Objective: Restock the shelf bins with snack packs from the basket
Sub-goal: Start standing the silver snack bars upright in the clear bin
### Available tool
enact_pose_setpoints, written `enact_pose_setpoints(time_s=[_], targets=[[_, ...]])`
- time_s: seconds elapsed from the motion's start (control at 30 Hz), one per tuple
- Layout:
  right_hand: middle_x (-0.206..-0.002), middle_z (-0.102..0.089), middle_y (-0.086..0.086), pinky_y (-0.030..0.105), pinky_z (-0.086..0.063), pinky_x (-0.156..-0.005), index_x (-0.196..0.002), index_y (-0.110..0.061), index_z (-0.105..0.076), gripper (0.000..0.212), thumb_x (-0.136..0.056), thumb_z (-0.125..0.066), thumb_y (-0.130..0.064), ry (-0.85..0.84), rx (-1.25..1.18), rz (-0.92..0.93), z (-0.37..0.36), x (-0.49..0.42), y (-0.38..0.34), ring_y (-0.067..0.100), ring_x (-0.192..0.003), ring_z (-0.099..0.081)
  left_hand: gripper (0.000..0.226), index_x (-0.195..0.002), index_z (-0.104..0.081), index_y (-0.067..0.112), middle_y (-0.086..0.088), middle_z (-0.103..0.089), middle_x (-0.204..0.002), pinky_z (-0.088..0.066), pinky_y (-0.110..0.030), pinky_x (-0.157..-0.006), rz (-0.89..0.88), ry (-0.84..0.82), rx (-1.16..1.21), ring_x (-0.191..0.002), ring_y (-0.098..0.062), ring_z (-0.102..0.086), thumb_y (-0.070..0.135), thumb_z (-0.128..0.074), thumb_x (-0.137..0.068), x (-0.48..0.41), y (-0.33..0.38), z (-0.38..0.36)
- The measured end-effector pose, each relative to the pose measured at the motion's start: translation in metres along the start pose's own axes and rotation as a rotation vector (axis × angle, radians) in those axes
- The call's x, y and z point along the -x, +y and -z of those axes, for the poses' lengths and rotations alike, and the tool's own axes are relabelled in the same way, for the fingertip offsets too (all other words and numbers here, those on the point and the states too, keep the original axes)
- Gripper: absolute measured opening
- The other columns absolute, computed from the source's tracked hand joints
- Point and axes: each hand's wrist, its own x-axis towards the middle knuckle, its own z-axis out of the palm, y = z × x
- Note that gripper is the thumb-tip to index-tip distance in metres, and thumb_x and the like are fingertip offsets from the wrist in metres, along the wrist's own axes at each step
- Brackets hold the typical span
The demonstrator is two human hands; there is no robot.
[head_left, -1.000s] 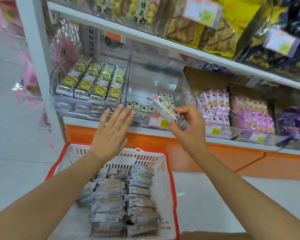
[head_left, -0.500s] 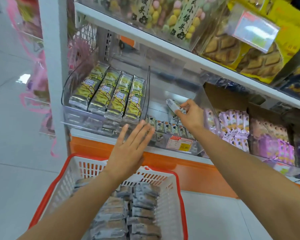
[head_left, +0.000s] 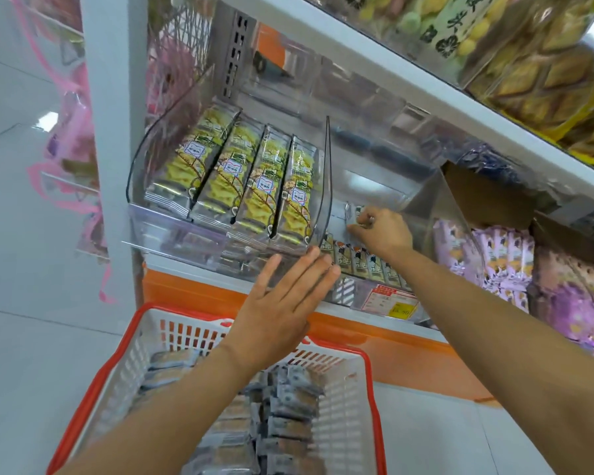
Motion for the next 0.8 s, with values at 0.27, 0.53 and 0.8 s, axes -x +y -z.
enact_pose_setpoints(time_s=[0.27, 0.53, 0.8], targets=[[-0.103, -0.072, 0.006, 0.032, -0.051, -0.081, -0.096, -0.017, -0.074, 0.015, -0.091, -0.062, -0.022, -0.080, 0.001, 0.038, 0.013, 0.011, -0.001, 0.025, -0.096, -0.064, 0.071, -0.152, -0.025, 0.012, -0.005, -0.026, -0.157, 0.004, -0.047, -0.121, 0.015, -0.023, 0.004, -0.148, -0.023, -0.017, 0.018, -0.042, -0.083, -0.001, 0.000, 0.006], [-0.096, -0.070, 0.005, 0.045, -0.055, -0.086, -0.117, -0.017, -0.066, 0.027, -0.091, -0.063, -0.024, 0.015, -0.249, 0.026, 0.039, 0.047, 0.010, 0.022, -0.087, -0.066, 0.096, -0.154, -0.021, 0.010, -0.009, -0.019, -0.162, 0.004, -0.050, -0.121, 0.016, -0.166, -0.023, -0.150, -0.025, -0.012, 0.018, -0.070, -0.072, -0.001, 0.003, 0.024], [-0.097, -0.068, 0.001, 0.011, -0.046, -0.071, -0.104, -0.014, -0.069, 0.016, -0.092, -0.061, -0.009, 0.201, -0.651, 0.335, 0.061, 0.137, -0.011, 0.002, -0.084, -0.060, 0.096, -0.155, -0.022, 0.008, -0.015, -0.016, -0.162, -0.007, -0.055, -0.120, 0.023, -0.266, -0.013, -0.150, -0.031, -0.014, 0.022, -0.070, -0.073, 0.011, 0.022, 0.039]])
